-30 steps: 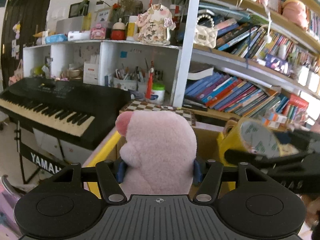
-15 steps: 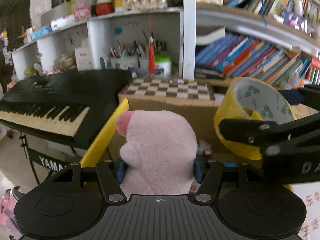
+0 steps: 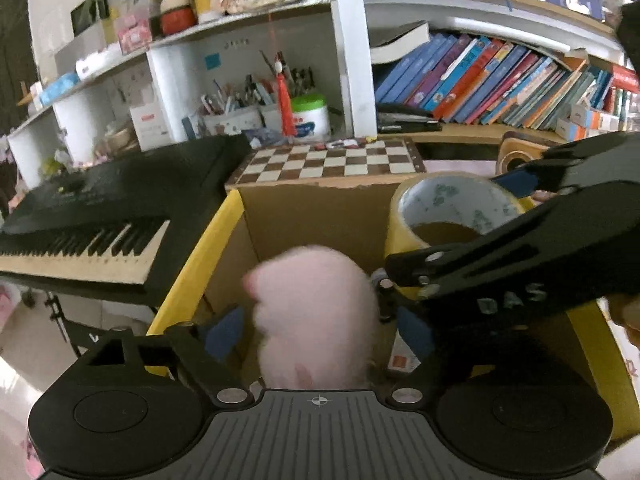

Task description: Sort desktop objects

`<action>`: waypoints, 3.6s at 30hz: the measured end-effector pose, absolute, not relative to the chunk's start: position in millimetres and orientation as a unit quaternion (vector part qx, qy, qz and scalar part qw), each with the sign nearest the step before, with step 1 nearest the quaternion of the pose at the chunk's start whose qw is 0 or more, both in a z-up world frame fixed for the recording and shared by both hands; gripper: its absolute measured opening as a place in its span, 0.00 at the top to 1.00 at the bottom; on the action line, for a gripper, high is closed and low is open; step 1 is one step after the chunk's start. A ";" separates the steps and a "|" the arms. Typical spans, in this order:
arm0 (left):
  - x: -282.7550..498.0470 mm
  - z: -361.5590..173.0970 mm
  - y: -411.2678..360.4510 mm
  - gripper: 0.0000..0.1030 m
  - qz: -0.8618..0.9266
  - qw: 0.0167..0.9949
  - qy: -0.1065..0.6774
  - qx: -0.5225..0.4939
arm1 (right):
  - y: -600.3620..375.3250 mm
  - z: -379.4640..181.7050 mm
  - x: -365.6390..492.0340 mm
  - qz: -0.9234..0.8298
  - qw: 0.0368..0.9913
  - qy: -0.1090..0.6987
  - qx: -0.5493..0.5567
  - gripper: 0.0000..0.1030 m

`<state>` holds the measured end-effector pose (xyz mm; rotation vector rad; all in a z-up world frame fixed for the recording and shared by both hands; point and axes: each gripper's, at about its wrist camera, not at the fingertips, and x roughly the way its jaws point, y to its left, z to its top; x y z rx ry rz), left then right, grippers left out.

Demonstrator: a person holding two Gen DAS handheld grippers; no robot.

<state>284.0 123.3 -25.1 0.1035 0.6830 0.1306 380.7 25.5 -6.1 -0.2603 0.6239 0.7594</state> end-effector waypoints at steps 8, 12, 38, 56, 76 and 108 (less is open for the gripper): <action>264.5 -17.8 116.0 0.10 0.060 0.947 0.312 0.052 | 34.1 -13.1 392.2 0.376 0.847 0.345 -0.147 0.12; 256.0 -16.1 115.3 0.10 0.065 0.948 0.307 0.044 | 37.5 -15.4 393.3 0.379 0.839 0.353 -0.164 0.12; 185.2 23.0 116.1 0.05 0.069 0.973 0.221 0.005 | -12.9 35.7 319.7 0.291 0.915 0.267 -0.090 0.10; 97.0 22.4 111.7 0.04 0.045 0.977 0.209 -0.009 | -75.7 35.9 180.4 0.164 0.958 0.234 -0.020 0.10; 32.0 -2.3 91.3 0.03 0.001 0.969 0.245 -0.013 | -103.0 3.1 56.3 0.082 0.963 0.257 -0.019 0.10; 10.4 -24.4 49.9 0.02 -0.018 0.959 0.283 0.022 | -120.4 -21.5 14.8 0.055 0.952 0.300 -0.010 0.00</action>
